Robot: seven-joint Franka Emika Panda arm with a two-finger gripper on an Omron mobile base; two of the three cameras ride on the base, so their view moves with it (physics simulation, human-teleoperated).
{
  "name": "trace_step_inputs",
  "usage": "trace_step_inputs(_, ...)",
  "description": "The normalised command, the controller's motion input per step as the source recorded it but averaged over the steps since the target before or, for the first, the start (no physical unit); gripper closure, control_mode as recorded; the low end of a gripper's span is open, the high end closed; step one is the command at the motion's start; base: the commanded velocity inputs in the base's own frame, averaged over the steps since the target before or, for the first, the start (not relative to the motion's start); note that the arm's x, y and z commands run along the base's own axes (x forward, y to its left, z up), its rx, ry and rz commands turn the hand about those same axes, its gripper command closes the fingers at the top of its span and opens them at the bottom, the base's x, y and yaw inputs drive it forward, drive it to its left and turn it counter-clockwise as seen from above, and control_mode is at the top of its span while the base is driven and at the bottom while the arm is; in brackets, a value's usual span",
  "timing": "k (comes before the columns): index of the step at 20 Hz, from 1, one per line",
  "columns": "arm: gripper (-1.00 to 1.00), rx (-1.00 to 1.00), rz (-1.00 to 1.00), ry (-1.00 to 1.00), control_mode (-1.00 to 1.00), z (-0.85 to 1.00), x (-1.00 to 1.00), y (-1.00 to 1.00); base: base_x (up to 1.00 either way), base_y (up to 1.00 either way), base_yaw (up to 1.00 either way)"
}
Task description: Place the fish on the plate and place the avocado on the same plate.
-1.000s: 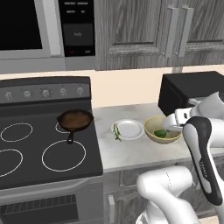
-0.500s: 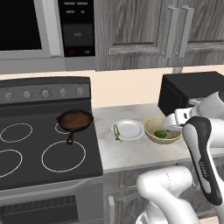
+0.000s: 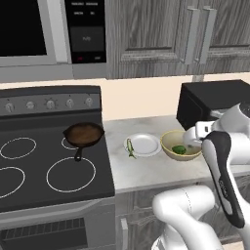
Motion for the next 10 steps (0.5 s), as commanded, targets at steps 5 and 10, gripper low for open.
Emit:
trace_step_inputs(5,-1.00,0.07,-0.34,0.04,-1.00,-0.27,0.00,-0.23,0.00,0.00,0.00)
trace_step_inputs(10,-1.00,0.07,-0.23,0.02,-1.00,-0.25,0.00,-0.24,0.00,0.00,0.00)
